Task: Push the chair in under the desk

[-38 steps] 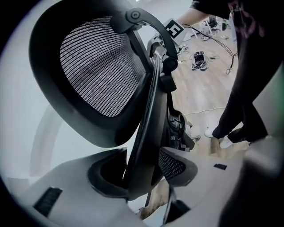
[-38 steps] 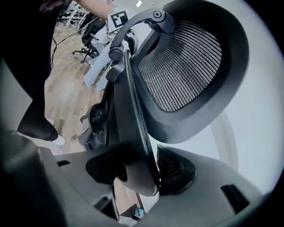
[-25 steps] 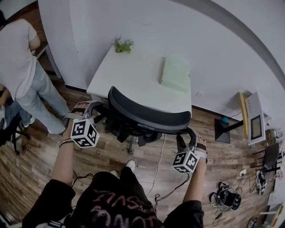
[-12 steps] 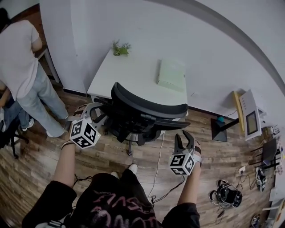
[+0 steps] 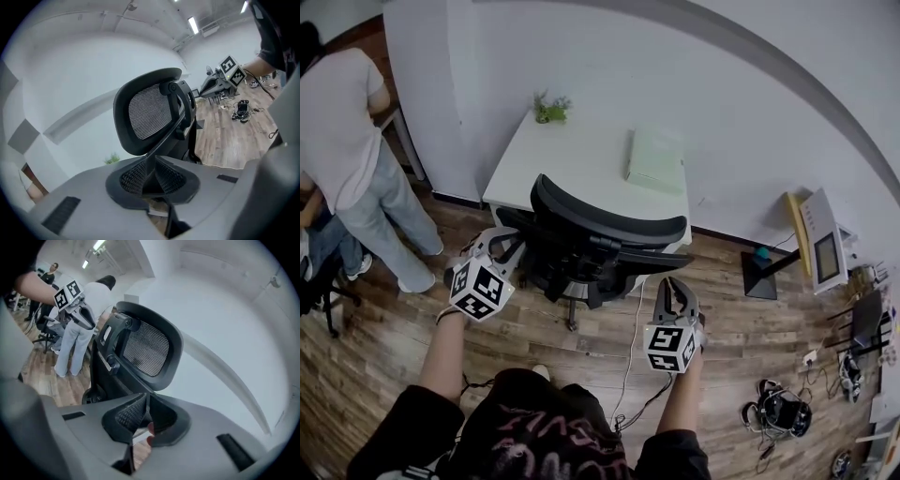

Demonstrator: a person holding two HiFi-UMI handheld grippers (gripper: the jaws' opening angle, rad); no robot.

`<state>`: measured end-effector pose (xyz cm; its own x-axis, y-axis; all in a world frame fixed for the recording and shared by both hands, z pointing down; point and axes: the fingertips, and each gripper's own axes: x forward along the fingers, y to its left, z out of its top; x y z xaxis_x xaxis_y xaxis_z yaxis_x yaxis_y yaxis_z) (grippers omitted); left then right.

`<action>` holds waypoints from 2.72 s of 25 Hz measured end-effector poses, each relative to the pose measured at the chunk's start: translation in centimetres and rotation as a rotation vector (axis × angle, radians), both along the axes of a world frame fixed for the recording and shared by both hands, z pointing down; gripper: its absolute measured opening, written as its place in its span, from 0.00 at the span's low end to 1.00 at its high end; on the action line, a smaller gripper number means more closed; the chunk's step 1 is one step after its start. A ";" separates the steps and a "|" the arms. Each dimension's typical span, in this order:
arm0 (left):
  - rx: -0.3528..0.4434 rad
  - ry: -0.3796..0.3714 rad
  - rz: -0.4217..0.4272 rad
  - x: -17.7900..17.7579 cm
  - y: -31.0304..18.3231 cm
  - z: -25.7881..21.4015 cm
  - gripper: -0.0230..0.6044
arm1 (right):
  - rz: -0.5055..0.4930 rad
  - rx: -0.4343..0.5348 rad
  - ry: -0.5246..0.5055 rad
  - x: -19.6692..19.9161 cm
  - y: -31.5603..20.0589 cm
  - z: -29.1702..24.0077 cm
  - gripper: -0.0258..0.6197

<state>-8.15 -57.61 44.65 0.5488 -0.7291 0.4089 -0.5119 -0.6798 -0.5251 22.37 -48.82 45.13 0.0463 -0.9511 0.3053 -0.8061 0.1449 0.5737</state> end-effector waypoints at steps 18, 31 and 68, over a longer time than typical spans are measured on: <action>0.040 0.302 -0.167 1.1 4.2 -3.6 0.06 | -0.021 0.132 -0.385 -1.3 1.3 -3.0 0.08; -0.002 0.472 -0.213 0.0 5.3 -5.2 0.06 | -0.012 0.179 -0.539 -1.1 2.0 -4.5 0.08; -0.048 0.622 -0.154 1.2 4.7 -6.8 0.06 | -0.030 0.169 -0.568 -1.6 0.8 -4.6 0.08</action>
